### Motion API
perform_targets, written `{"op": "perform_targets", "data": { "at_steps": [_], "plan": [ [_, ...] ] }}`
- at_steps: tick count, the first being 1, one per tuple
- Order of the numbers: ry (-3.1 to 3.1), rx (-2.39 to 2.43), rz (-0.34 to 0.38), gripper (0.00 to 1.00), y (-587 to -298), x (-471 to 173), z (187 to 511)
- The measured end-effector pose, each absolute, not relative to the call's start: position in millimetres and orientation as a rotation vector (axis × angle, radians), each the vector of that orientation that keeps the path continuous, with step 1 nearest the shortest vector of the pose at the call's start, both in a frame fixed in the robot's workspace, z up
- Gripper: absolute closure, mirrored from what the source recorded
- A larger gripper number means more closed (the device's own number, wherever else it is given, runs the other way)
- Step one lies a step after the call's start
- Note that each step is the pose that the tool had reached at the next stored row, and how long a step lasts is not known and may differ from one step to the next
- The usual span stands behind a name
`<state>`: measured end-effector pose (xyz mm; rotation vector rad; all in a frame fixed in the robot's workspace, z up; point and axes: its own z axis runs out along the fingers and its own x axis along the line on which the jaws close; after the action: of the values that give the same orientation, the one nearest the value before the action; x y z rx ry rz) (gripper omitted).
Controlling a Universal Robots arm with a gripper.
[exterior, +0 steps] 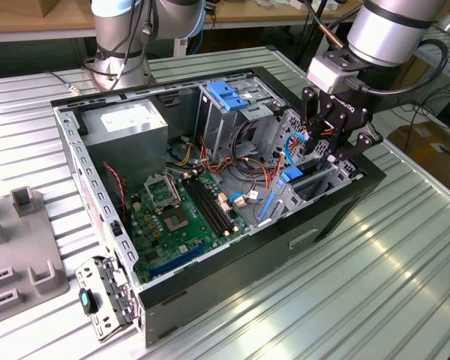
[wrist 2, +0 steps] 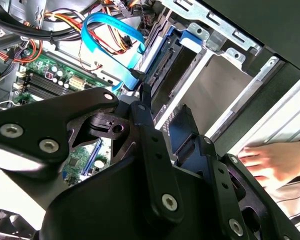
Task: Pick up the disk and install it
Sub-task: 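Insert the first disk wire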
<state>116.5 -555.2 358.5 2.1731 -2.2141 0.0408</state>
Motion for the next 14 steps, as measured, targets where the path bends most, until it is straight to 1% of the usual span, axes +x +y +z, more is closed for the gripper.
{"op": "perform_targets", "data": {
  "at_steps": [14],
  "plan": [
    [-2.214, 2.173, 0.041, 0.57, -555.2, 116.5, 364.8]
  ]
}}
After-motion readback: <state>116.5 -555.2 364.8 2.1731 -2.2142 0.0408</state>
